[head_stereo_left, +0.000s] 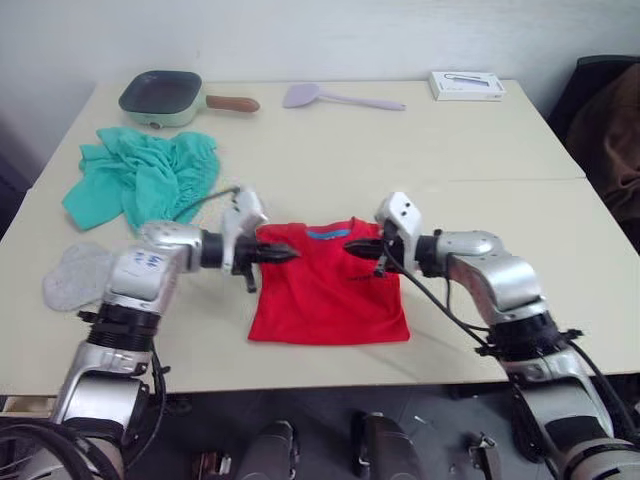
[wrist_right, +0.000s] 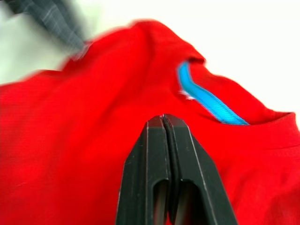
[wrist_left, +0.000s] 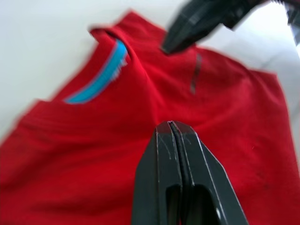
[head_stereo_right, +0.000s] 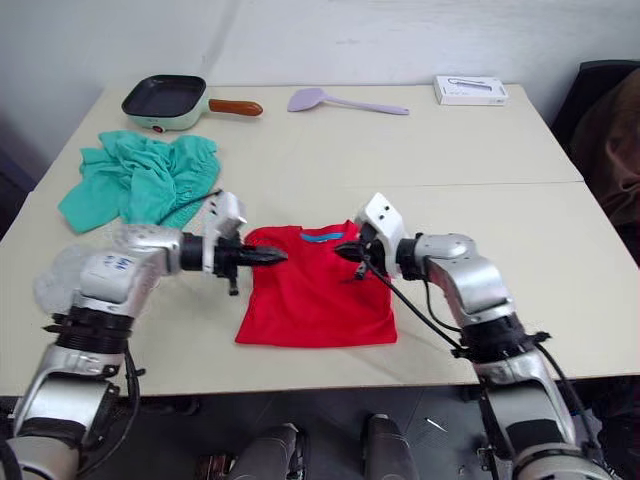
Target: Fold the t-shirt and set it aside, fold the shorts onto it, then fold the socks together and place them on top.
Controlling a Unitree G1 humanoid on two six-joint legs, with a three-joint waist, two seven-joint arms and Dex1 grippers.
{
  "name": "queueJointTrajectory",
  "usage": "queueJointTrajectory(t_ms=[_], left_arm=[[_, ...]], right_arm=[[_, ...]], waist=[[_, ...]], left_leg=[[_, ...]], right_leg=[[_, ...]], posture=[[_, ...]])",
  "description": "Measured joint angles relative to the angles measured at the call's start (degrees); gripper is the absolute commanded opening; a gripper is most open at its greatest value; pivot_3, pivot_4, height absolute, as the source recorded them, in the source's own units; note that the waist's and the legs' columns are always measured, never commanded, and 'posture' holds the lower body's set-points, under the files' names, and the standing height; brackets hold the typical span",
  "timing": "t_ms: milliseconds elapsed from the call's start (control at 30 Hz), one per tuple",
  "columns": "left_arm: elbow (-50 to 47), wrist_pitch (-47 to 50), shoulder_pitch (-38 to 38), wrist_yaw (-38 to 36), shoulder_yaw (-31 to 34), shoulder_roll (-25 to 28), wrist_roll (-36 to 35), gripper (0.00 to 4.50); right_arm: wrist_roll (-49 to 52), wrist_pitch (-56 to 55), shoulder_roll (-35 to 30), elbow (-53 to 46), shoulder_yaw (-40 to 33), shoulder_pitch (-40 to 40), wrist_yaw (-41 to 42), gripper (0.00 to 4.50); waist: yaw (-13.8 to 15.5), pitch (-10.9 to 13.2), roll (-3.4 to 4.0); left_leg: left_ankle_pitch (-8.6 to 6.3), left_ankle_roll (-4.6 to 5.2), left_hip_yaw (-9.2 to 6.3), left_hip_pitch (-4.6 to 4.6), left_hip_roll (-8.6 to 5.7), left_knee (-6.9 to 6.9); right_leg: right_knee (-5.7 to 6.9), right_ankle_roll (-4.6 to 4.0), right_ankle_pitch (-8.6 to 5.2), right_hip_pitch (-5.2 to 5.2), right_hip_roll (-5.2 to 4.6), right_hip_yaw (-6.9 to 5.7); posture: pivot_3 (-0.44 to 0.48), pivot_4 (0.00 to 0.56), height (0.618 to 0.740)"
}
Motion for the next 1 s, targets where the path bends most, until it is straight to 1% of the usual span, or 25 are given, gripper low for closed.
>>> queueJointTrajectory(t_ms=[100,233,300,367,433,533,600,633,733,767,800,967,1000], left_arm=[[0.73,-1.23,1.61,1.93,-1.84,-1.08,1.72,0.01],[-0.11,-4.52,3.47,3.14,-1.76,0.09,3.12,0.01],[-2.60,-4.79,5.96,3.73,-0.48,1.43,3.01,0.01],[-5.51,-2.79,8.49,4.05,2.06,2.68,1.44,0.01],[-8.31,0.79,10.79,4.44,5.28,3.76,-1.00,0.01],[-13.27,7.40,12.01,4.91,11.32,4.64,-6.76,0.57],[-18.00,10.21,12.00,3.69,16.01,6.31,-12.06,1.17],[-19.87,10.78,12.12,2.77,17.71,7.13,-13.99,1.47],[-26.39,11.31,15.09,-1.37,21.96,11.51,-19.61,2.32],[-27.32,11.28,16.17,-1.78,22.87,12.42,-20.31,2.70],[-27.61,11.26,16.68,-1.59,23.19,12.77,-20.38,2.97],[-30.89,10.25,18.47,-0.82,26.55,14.77,-22.42,4.49],[-31.32,9.51,18.44,-0.79,27.26,15.07,-22.77,4.50]], right_arm=[[-4.67,-5.89,2.49,11.80,0.77,-4.03,-3.94,0.03],[-9.88,-14.07,3.44,24.20,0.44,-9.91,-9.58,0.03],[-11.22,-16.73,2.99,29.06,-0.28,-11.70,-11.06,0.03],[-10.59,-17.21,1.67,30.02,-2.05,-12.04,-9.34,0.03],[-8.13,-14.49,-0.94,28.20,-4.01,-11.75,-4.21,0.03],[-1.67,-4.06,-7.55,15.72,-5.17,-8.27,7.52,0.00],[2.99,5.80,-11.55,7.86,-5.93,-6.43,13.27,0.39],[4.57,9.07,-12.86,5.56,-6.34,-5.77,14.72,0.60],[9.38,19.59,-18.42,-1.03,-6.96,-1.98,18.92,1.56],[10.20,21.97,-19.61,-1.78,-7.07,-0.77,19.45,2.01],[10.58,23.33,-19.85,-1.95,-7.06,-0.21,19.58,2.26],[12.37,29.62,-21.72,-2.29,-6.42,2.54,20.83,4.06],[12.46,30.00,-21.75,-2.73,-5.97,3.16,21.04,4.38]], waist=[[-0.37,0.00,0.00],[-1.08,-0.01,0.02],[-1.30,-0.02,0.03],[-1.57,-0.01,0.07],[-1.57,0.04,0.12],[-1.12,0.08,0.17],[-0.96,0.08,0.17],[-0.93,0.08,0.17],[-0.88,0.08,0.18],[-0.88,0.08,0.19],[-0.88,0.08,0.18],[-0.94,0.09,0.19],[-0.96,0.08,0.19]], left_leg=[[0.02,-0.02,-0.07,-0.05,0.02,-0.01],[0.02,-0.03,-0.07,0.18,-0.01,0.03],[0.02,-0.03,-0.07,0.20,0.00,0.01],[0.03,-0.06,-0.06,0.20,0.06,-0.05],[0.03,-0.09,-0.07,0.10,0.11,-0.07],[0.03,-0.09,-0.12,-0.15,0.13,-0.03],[0.01,-0.05,-0.13,-0.15,0.12,-0.02],[-0.01,-0.04,-0.15,-0.12,0.13,-0.03],[-0.11,0.01,-0.16,0.01,0.13,-0.06],[-0.11,0.02,-0.14,0.03,0.12,-0.05],[-0.11,0.02,-0.14,0.03,0.12,-0.04],[-0.12,-0.01,-0.13,0.03,0.14,-0.07],[-0.12,-0.01,-0.12,0.03,0.14,-0.08]], right_leg=[[0.09,0.00,0.00,-0.10,0.00,-0.03],[0.14,-0.01,0.00,0.15,-0.04,-0.04],[0.14,-0.01,-0.01,0.16,-0.05,0.00],[0.15,-0.04,-0.02,0.10,-0.03,0.01],[0.15,-0.07,-0.04,0.02,0.01,-0.01],[0.09,-0.07,-0.04,-0.17,0.00,-0.03],[0.01,-0.06,-0.04,-0.12,-0.03,-0.03],[-0.07,-0.06,-0.04,-0.03,-0.03,-0.04],[-0.19,-0.07,-0.04,0.15,-0.06,-0.04],[-0.26,-0.07,-0.04,0.17,-0.08,-0.03],[-0.30,-0.07,-0.04,0.18,-0.08,-0.02],[-0.34,-0.09,-0.05,0.11,-0.05,0.00],[-0.34,-0.09,-0.05,0.11,-0.06,0.00]], posture=[[0.000,0.150,0.740],[0.000,0.150,0.740],[0.000,0.150,0.740],[0.000,0.150,0.740],[0.000,0.150,0.740],[0.000,0.150,0.740],[0.000,0.150,0.740],[0.000,0.150,0.740],[0.000,0.150,0.740],[0.000,0.150,0.740],[0.000,0.150,0.740],[0.000,0.150,0.740],[0.000,0.150,0.740]])
